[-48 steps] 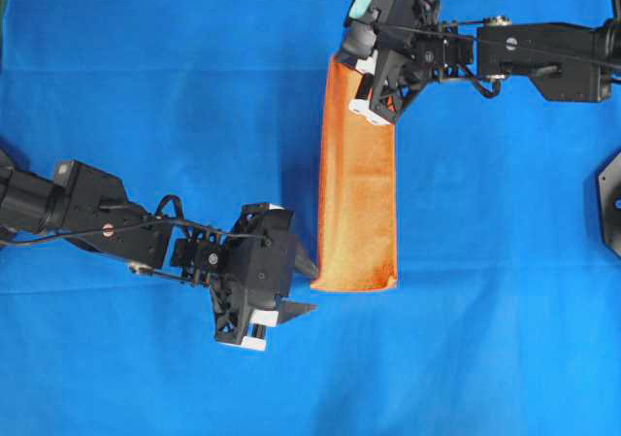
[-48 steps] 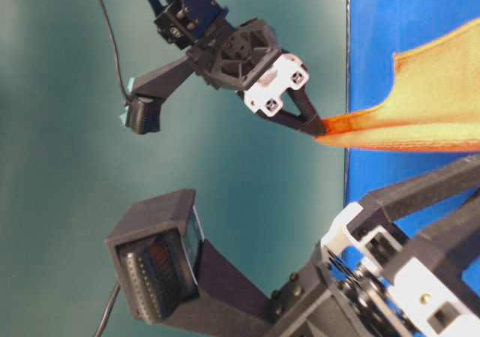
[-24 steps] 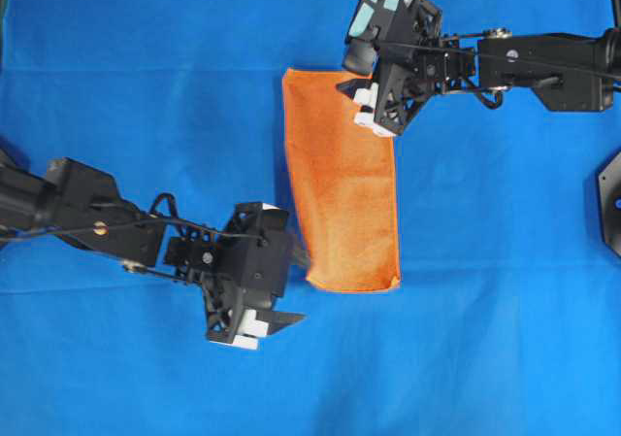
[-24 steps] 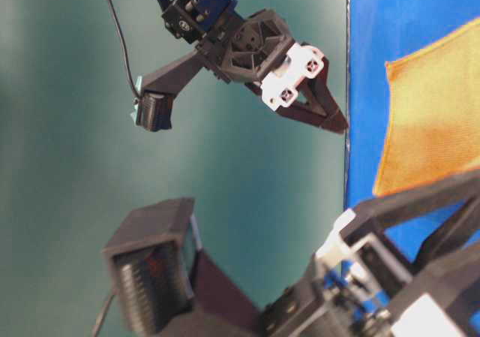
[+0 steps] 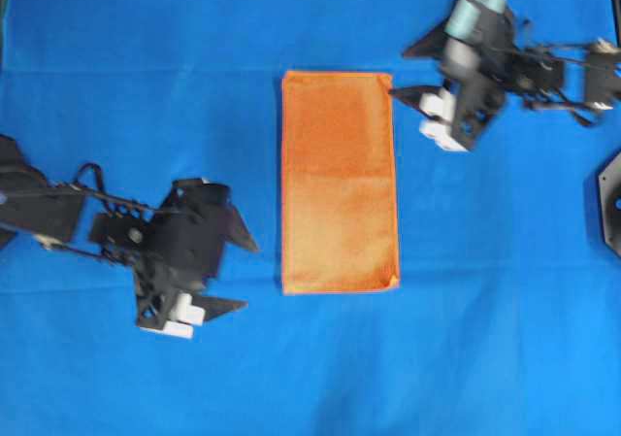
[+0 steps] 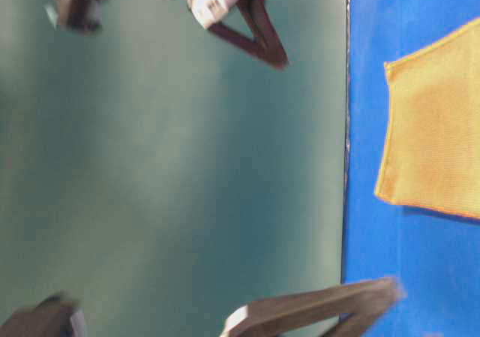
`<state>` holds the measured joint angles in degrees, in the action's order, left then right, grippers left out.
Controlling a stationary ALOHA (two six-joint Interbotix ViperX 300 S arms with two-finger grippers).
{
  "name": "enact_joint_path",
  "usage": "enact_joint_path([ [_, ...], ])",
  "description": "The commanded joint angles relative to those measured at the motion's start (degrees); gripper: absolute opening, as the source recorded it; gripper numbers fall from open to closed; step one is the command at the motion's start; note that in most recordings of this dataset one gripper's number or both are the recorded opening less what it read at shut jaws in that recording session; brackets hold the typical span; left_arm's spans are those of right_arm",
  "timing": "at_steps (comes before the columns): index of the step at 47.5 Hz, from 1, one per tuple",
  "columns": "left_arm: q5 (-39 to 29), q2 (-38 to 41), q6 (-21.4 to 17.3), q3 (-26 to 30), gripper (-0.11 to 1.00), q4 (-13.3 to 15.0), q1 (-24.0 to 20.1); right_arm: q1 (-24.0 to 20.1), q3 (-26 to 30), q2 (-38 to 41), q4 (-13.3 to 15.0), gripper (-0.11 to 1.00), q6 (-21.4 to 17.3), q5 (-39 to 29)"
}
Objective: Fold the orange towel.
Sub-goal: 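Lay the strip down vertically, release, and retract both grippers outward, then move both grippers to the strip's top corners and grasp them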
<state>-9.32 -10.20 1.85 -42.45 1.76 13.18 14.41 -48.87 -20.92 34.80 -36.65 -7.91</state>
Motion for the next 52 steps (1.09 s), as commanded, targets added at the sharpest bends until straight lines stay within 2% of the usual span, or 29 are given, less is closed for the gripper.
enact_joint_path([
  [1,4.5,-4.1,0.0,-1.3,0.77,-0.1,-0.4,-2.5,-2.6,-6.1,-0.6,0.64,-1.1,2.3],
  [9,15.6,-10.3,-0.4,-7.4,0.77,-0.1,-1.3,-8.2,-7.1,-15.4,-0.9,0.64,-3.6,4.7],
  [16,21.2,-15.9,-0.5,-12.3,0.77,-0.2,-2.8,-11.3,-9.9,-21.1,-0.9,0.64,-4.8,4.8],
  [33,27.8,-25.4,-0.4,-22.5,0.77,0.0,-5.8,-11.8,-17.3,-24.3,-1.0,0.64,-5.0,12.0],
  [52,28.9,-25.8,-0.4,-23.6,0.76,0.0,-7.1,-11.6,-17.5,-24.4,-1.1,0.64,-5.0,12.1],
])
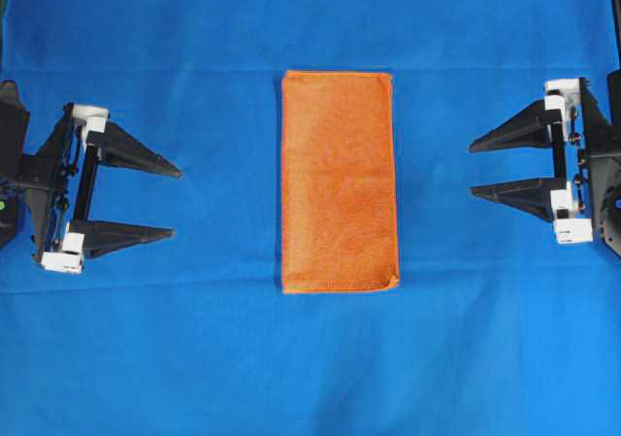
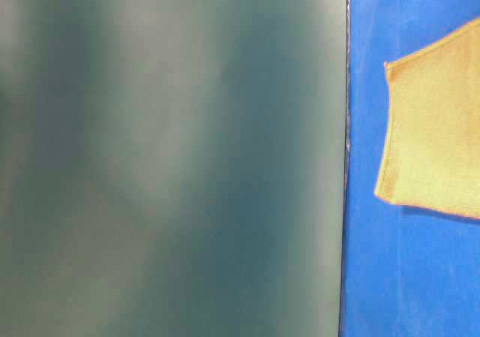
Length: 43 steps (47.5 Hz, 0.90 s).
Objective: Fold the orange towel.
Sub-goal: 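Move both grippers to the strip's top corners and grasp them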
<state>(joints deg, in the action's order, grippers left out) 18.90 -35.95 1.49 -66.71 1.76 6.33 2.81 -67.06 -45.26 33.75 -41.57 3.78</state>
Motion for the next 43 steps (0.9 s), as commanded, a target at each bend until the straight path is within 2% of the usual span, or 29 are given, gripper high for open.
enact_joint_path([
  [1,0.8,0.1,0.0,0.7,0.77,0.1,-0.2,0.0,0.7,-0.1,-0.2,0.64,-0.1,0.4],
  [7,1.6,0.9,0.0,1.1,0.77,0.0,-1.2,1.8,0.9,0.3,-0.1,0.64,-0.1,0.4],
  [12,2.5,4.0,0.3,2.4,0.76,0.1,-4.6,5.6,1.6,2.0,-0.2,0.64,-0.1,0.4],
  [26,2.6,21.6,0.4,12.6,0.76,0.1,-13.8,17.5,6.2,14.7,0.4,0.64,0.6,0.4],
  [43,4.3,41.0,0.4,23.1,0.76,0.0,-22.1,25.9,14.5,33.8,5.9,0.64,0.8,1.6],
])
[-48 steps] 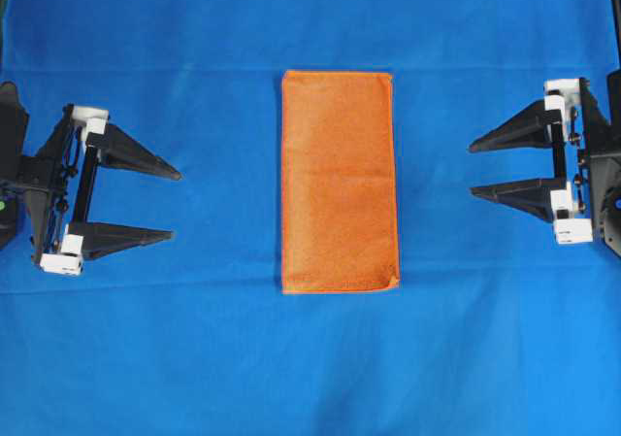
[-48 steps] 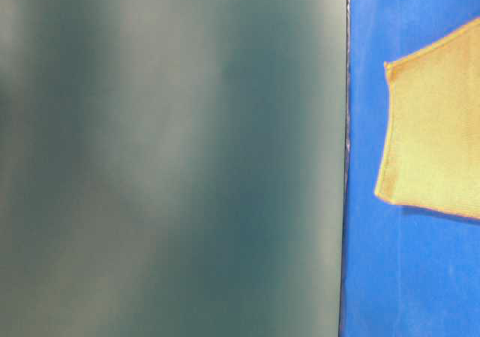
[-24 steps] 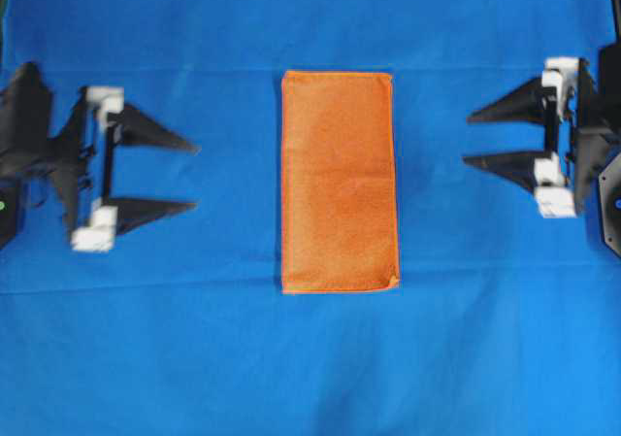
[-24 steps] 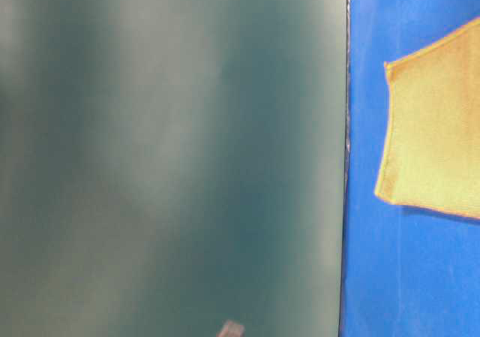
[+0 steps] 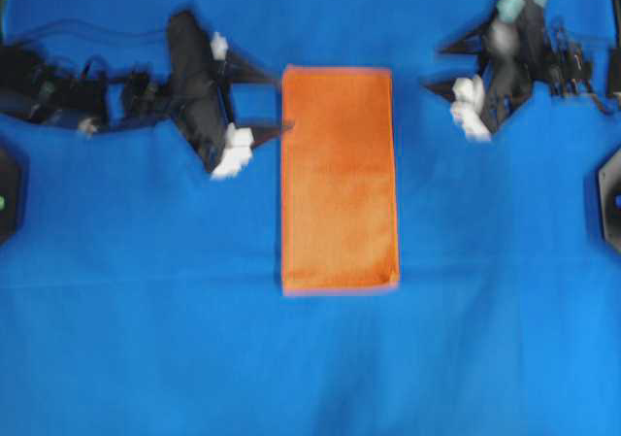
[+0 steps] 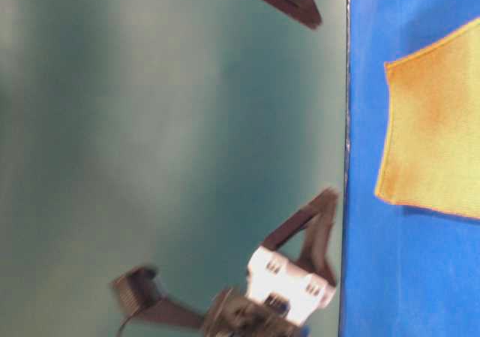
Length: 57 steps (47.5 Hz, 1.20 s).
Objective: Fold the orange towel.
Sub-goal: 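Move both grippers to the strip's top corners and grasp them, then lift the top end with both grippers and fold it down toward the bottom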
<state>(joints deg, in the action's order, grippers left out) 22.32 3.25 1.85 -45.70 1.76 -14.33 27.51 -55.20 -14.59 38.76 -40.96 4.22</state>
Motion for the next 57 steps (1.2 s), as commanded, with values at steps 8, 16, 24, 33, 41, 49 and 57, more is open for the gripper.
enact_joint_path([
  [8,3.8,8.3,0.1,4.4,0.76,0.1,-5.0,3.0,6.2,11.1,2.2,0.64,0.2,4.4],
  [16,5.2,13.2,0.1,5.7,0.76,0.0,-7.3,3.5,9.3,17.9,2.3,0.64,0.2,5.7],
  [24,5.2,14.7,0.1,6.2,0.76,0.1,-7.6,3.5,9.7,21.1,2.1,0.64,0.1,5.8],
  [33,5.0,14.9,0.0,6.2,0.67,0.0,-7.8,3.1,8.3,21.2,1.1,0.61,-0.2,5.6],
  [41,4.9,15.6,-0.6,6.9,0.37,0.1,-7.8,2.5,7.6,21.6,1.0,0.44,-0.3,5.6],
  [49,4.7,16.8,-1.1,7.7,0.07,-0.1,-6.9,1.4,7.3,21.6,1.0,0.04,-0.1,5.8],
  [57,4.7,16.8,-1.2,7.7,0.03,-0.1,-6.3,1.4,7.6,21.6,1.0,0.04,-0.2,5.9],
])
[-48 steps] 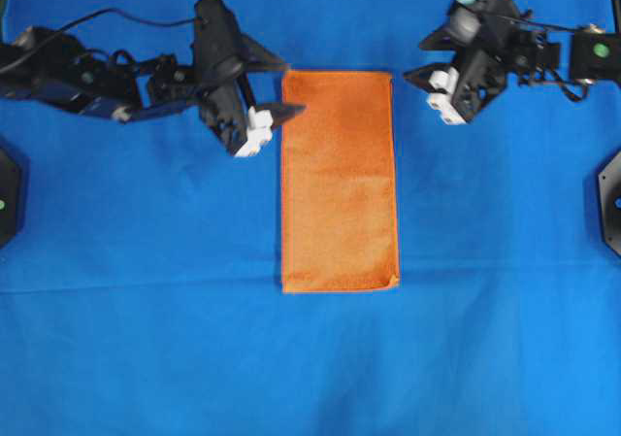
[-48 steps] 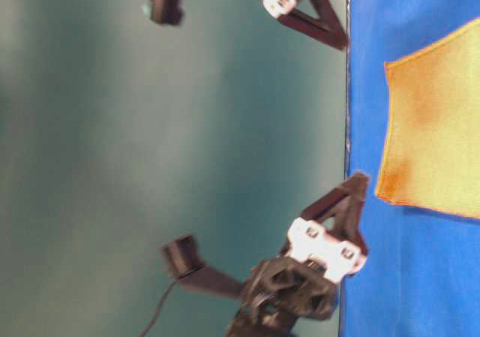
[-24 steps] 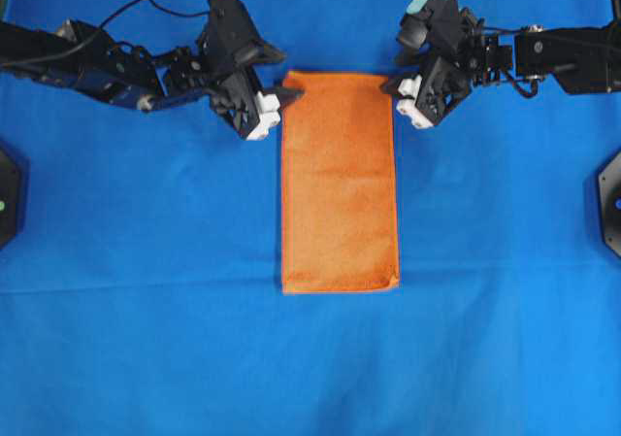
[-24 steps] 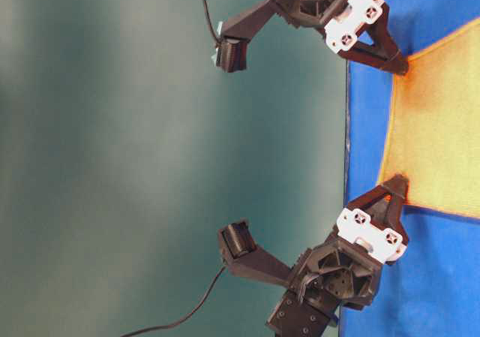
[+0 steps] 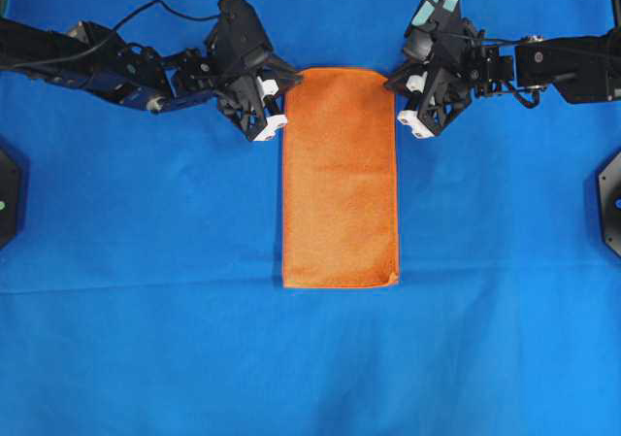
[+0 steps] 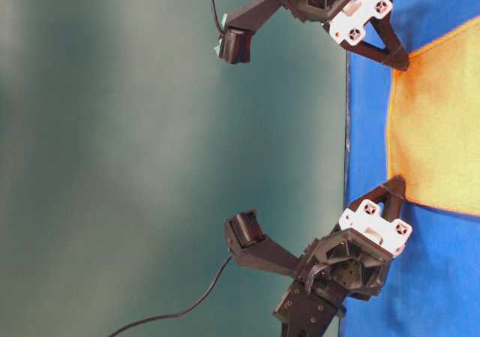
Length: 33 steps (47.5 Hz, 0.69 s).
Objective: Fold the orange towel.
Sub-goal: 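Lift the top end with both grippers and fold it down toward the bottom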
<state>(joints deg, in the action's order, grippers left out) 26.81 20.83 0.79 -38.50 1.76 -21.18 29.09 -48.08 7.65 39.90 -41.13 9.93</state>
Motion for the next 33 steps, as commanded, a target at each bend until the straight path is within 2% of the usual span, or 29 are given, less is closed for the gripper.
enact_joint_path([
  [1,0.2,-0.9,-0.3,0.4,0.03,-0.1,0.5,-0.2,0.4,-0.6,-0.3,0.04,0.0,0.2],
  [12,-0.9,-2.7,-1.8,0.1,0.03,-0.1,0.0,-0.1,0.2,-2.5,-0.3,0.04,-0.1,-1.2],
  [33,-5.6,-11.7,-6.0,0.1,0.03,-0.1,-1.0,-0.2,0.5,-13.4,-0.3,0.04,-0.1,-8.9],
])
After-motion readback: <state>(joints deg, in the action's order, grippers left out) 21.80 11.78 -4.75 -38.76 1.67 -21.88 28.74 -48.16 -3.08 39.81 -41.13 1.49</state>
